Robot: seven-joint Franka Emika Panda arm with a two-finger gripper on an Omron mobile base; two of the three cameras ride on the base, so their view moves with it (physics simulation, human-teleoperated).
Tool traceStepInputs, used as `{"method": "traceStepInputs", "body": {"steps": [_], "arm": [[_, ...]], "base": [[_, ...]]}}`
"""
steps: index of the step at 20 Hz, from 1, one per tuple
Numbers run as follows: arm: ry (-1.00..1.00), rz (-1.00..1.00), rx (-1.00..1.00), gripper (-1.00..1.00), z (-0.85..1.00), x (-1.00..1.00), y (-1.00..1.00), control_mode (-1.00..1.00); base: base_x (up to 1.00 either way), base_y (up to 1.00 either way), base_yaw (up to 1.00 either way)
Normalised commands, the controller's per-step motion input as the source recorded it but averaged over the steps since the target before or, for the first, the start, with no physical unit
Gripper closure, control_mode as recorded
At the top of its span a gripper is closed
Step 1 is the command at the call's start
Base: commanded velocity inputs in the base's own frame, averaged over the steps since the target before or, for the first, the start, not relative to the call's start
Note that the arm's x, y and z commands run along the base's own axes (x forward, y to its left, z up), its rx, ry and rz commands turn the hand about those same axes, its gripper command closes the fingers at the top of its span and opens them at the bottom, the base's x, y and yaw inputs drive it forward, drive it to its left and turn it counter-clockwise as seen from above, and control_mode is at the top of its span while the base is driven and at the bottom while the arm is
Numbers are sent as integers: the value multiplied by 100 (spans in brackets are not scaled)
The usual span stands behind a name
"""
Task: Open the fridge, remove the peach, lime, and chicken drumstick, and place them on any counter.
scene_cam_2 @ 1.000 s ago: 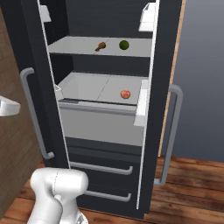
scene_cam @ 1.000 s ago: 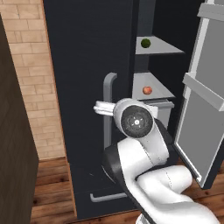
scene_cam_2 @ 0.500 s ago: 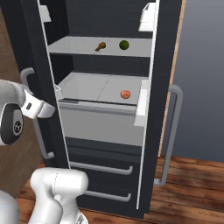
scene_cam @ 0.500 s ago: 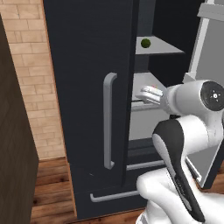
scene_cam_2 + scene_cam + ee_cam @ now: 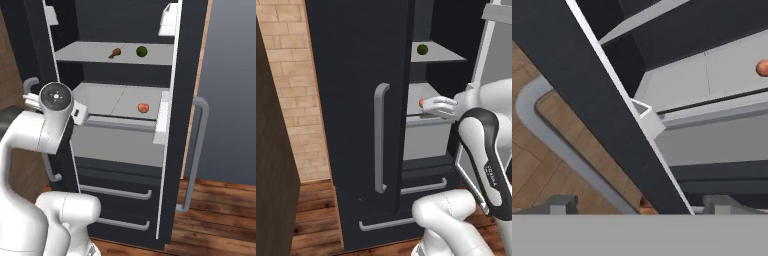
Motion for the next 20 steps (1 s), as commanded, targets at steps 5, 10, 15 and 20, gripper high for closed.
{"method": "traceStepInputs", "body": {"steps": [5, 10, 15, 20], "arm": [[0, 7, -2, -100, 0, 41, 1, -100], [0, 0, 0, -100, 0, 76, -28, -100], [0, 5, 0, -100, 0, 100, -27, -100], [-1, 21, 2, -100, 0, 100, 16, -100]], "base": [[0, 0, 0], [0, 0, 0], [0, 0, 0], [0, 0, 0]]}}
